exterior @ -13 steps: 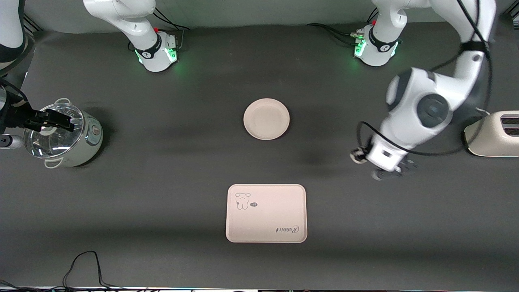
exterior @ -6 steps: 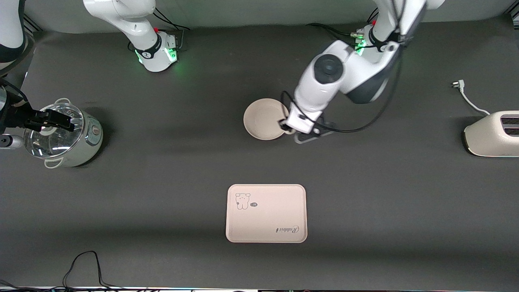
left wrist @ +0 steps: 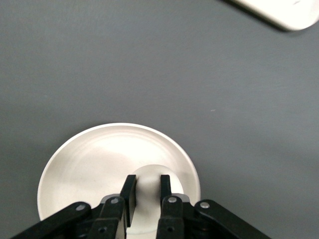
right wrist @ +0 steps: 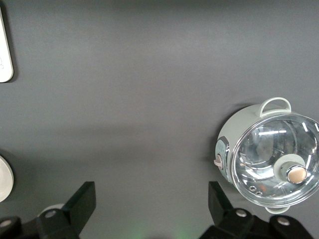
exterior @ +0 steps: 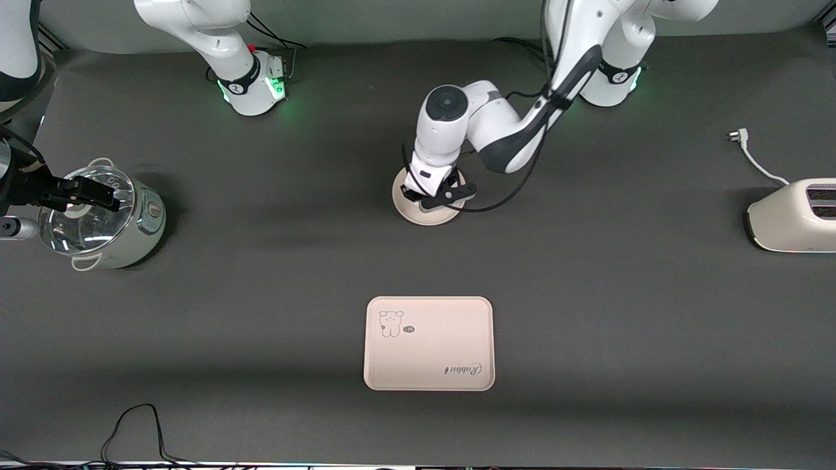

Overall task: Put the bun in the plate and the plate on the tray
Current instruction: 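Lower the bun onto the plate and open the left gripper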

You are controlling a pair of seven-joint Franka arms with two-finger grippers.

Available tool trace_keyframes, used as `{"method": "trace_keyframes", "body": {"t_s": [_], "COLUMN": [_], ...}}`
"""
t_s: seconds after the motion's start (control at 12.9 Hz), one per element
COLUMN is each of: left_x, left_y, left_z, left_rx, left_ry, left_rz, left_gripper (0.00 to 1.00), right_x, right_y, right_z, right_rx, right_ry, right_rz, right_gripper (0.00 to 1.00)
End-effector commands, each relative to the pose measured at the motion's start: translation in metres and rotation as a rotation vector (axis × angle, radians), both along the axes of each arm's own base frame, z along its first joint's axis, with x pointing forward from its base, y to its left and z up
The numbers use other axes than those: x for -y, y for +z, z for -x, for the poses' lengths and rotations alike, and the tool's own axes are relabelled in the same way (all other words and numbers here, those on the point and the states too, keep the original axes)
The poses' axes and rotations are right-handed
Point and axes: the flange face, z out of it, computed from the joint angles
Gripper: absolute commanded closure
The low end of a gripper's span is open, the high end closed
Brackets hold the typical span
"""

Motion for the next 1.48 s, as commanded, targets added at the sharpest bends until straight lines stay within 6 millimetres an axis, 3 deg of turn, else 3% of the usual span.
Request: {"method": "trace_keyframes", "body": {"t_s": [0.0,0.16,0.23,0.31,0.39,0.62,0.7,0.85,1.09,1.24,1.4], "left_x": [0.006,0.009,0.009,0.012,0.013,0.008,0.006,-0.008,-0.047,-0.104,-0.184], "left_y": [-0.035,-0.044,-0.045,-0.045,-0.046,-0.038,-0.027,0.005,0.062,0.099,0.133], "left_z": [0.005,0.013,0.014,0.018,0.02,0.015,0.009,-0.016,-0.06,-0.106,-0.149], "left_rx": [0.004,-0.008,-0.008,-0.003,-0.005,0.001,0.01,0.041,0.068,0.081,0.046], "left_ry": [-0.002,-0.017,-0.021,-0.031,-0.033,-0.025,-0.023,-0.001,-0.078,-0.088,-0.134], "left_rz": [-0.039,-0.048,-0.051,-0.055,-0.061,-0.076,-0.085,-0.091,-0.126,-0.134,-0.113], "left_gripper": [0.75,0.69,0.53,0.05,0.0,0.0,0.0,0.0,0.0,0.0,0.0], "right_x": [0.0,0.0,0.0,0.0,0.0,0.0,0.0,0.0,-0.001,-0.007,-0.029], "right_y": [0.004,0.004,0.004,0.004,0.004,0.004,0.004,0.004,0.002,0.0,0.001], "right_z": [0.006,0.006,0.006,0.006,0.006,0.006,0.006,0.006,0.007,0.007,0.007], "right_rx": [0.004,0.004,0.004,0.004,0.004,0.003,0.003,0.003,-0.002,-0.006,-0.004], "right_ry": [0.017,0.016,0.016,0.017,0.017,0.017,0.017,0.017,0.017,0.017,0.05], "right_rz": [0.01,0.011,0.011,0.01,0.01,0.01,0.01,0.01,0.007,0.006,0.004], "right_gripper": [0.0,0.0,0.0,0.0,0.0,0.0,0.0,0.0,0.0,0.0,0.0]}}
